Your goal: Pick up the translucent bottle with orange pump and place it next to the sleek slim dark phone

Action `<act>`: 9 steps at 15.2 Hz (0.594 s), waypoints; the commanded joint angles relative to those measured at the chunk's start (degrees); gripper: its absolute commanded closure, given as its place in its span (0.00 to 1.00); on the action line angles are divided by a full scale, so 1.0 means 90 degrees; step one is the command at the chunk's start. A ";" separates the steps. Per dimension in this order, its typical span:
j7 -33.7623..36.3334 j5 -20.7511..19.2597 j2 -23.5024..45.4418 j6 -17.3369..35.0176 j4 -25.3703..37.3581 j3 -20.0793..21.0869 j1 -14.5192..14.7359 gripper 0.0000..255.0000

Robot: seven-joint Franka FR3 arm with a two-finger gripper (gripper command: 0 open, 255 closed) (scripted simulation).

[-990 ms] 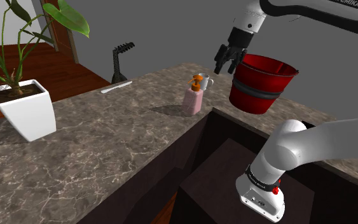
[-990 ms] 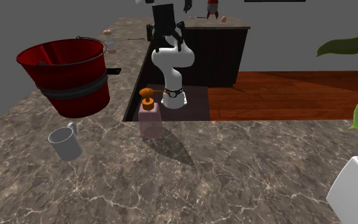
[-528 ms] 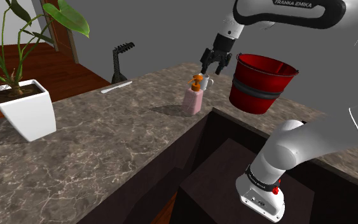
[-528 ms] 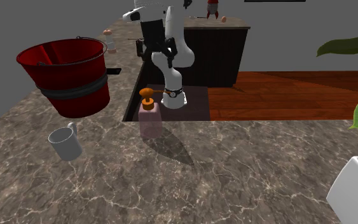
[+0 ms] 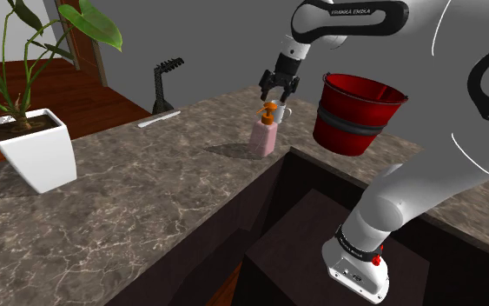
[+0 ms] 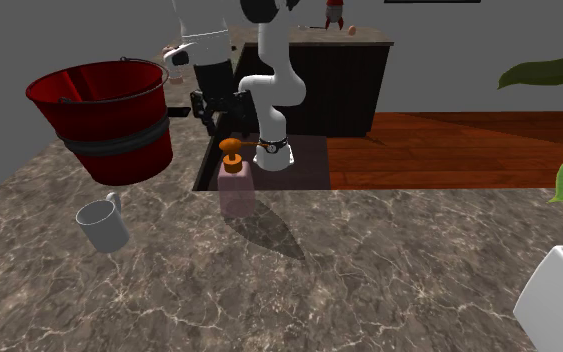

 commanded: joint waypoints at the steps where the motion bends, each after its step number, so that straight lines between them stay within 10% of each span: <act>1: -0.0003 0.0016 0.0090 0.0185 -0.0092 -0.0008 -0.0004 0.00; 9: -0.0020 0.0050 0.0177 0.0665 -0.0484 0.0017 0.0018 0.00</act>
